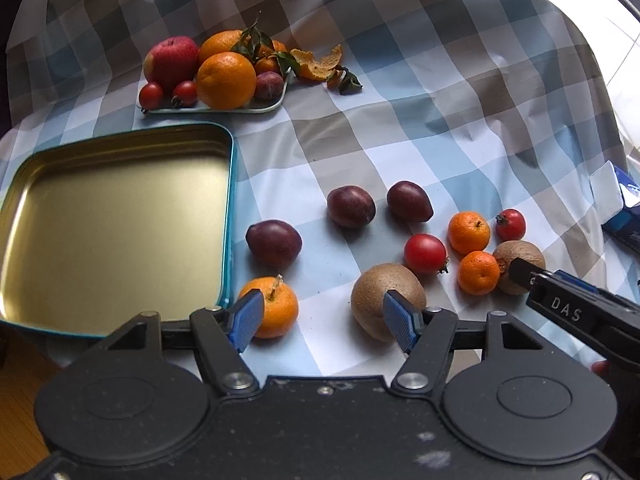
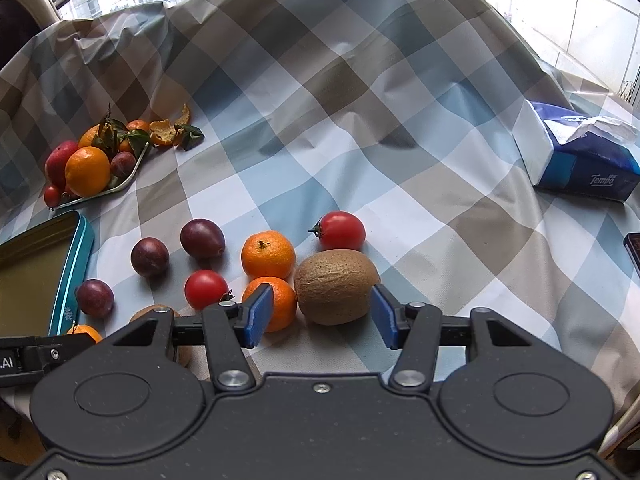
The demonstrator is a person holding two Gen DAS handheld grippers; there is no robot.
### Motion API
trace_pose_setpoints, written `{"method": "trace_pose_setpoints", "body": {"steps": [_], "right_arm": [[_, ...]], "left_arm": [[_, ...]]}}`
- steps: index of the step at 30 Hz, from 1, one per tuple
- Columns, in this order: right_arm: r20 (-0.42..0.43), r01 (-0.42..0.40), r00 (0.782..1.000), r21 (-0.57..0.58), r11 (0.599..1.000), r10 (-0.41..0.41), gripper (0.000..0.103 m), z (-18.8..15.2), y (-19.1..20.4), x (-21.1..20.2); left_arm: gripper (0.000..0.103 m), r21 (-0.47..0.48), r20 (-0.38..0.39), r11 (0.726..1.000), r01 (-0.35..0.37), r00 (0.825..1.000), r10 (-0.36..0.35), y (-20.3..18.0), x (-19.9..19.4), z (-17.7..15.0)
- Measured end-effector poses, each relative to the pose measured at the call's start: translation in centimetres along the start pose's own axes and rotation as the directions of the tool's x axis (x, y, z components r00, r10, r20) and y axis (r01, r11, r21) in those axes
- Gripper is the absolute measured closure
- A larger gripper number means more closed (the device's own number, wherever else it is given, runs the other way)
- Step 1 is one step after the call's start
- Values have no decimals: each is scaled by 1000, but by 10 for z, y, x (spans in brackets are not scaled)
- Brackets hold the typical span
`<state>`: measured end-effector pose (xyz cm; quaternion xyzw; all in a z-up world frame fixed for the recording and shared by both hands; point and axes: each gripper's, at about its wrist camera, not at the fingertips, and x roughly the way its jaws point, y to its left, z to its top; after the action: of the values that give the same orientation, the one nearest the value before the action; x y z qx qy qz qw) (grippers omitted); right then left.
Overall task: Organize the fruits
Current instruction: 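Move the right tool toward a brown kiwi while the left tool approaches another kiwi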
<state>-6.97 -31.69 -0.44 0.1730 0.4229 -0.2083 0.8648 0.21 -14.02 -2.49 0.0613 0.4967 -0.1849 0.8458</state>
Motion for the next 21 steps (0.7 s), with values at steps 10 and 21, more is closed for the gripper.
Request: {"method": "trace_pose_setpoints", "body": {"steps": [10, 21], "right_arm": [[4, 29, 1000, 15, 999, -29, 47, 18, -8, -6], [-95, 44, 994, -65, 997, -50, 48, 24, -14, -12]], "left_arm": [[37, -16, 54, 1000, 20, 998, -20, -5, -23, -10], [34, 151, 86, 988, 40, 995, -53, -29, -60, 40]]}}
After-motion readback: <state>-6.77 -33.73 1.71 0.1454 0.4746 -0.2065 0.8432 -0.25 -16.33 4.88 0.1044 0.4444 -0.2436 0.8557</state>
